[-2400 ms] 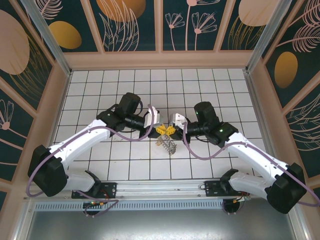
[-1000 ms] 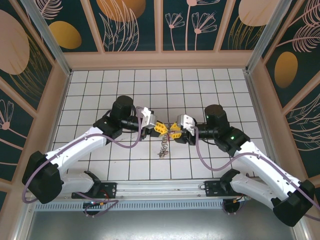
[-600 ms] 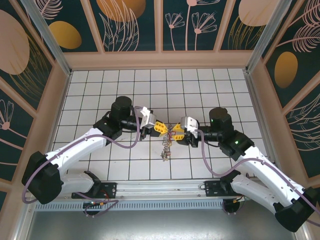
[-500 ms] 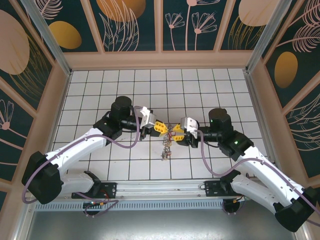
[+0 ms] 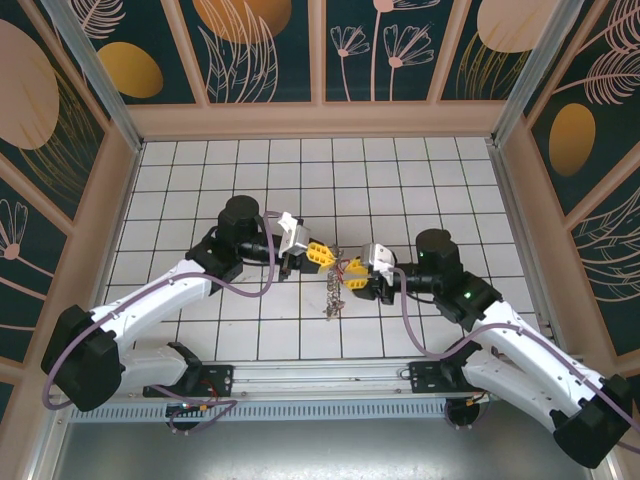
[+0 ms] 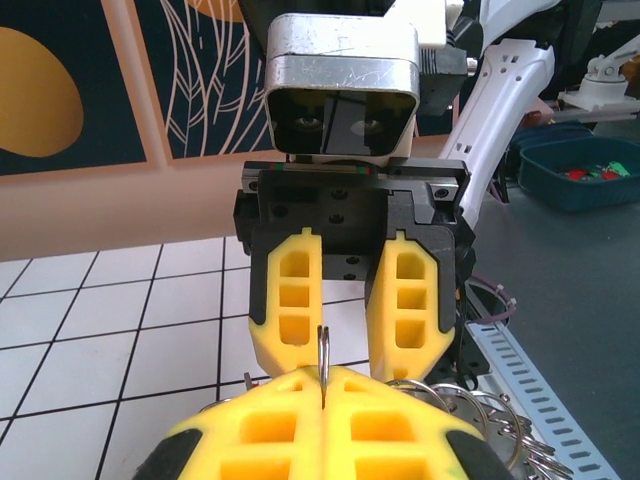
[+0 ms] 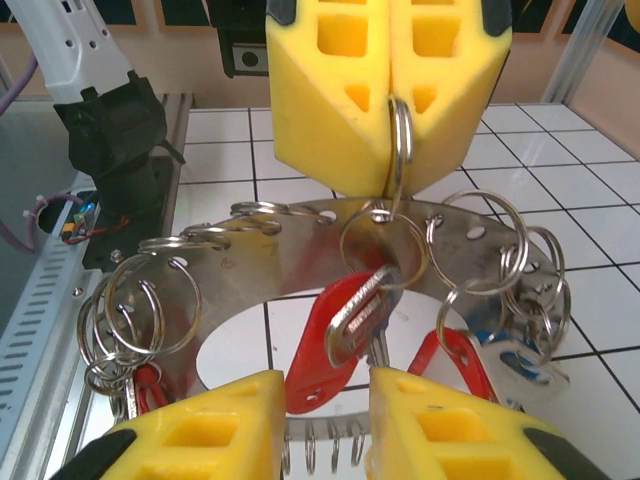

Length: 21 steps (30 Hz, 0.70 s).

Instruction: Put the keys on the keyring

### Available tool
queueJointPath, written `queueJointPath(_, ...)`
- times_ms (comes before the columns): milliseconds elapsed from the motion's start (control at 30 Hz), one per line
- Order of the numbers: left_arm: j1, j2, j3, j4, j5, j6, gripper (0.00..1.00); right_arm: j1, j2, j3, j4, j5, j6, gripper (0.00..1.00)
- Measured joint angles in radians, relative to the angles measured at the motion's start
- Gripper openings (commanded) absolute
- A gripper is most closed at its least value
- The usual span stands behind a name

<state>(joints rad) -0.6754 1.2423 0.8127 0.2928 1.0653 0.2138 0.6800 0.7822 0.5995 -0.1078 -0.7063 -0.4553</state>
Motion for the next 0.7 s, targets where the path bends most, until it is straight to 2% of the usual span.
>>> queueJointPath(300,0.0,0.0,-0.008,0.044,-0.003,-0.037,0.0,0.034,0.044,-0.038,0.153,0.033,0.05,0.32)
queueJointPath(567,0.0,0.0,-0.015,0.07,-0.011,-0.051,0.0,0.053,0.046,-0.085,0.256,0.121,0.083,0.29)
queueJointPath(633,0.0,0.0,-0.022,0.071,-0.019,-0.052,0.0,0.053,0.034,-0.097,0.277,0.137,0.096,0.23)
queueJointPath(700,0.0,0.0,-0.028,0.071,-0.023,-0.056,0.0,0.053,0.02,-0.112,0.303,0.146,0.108,0.08)
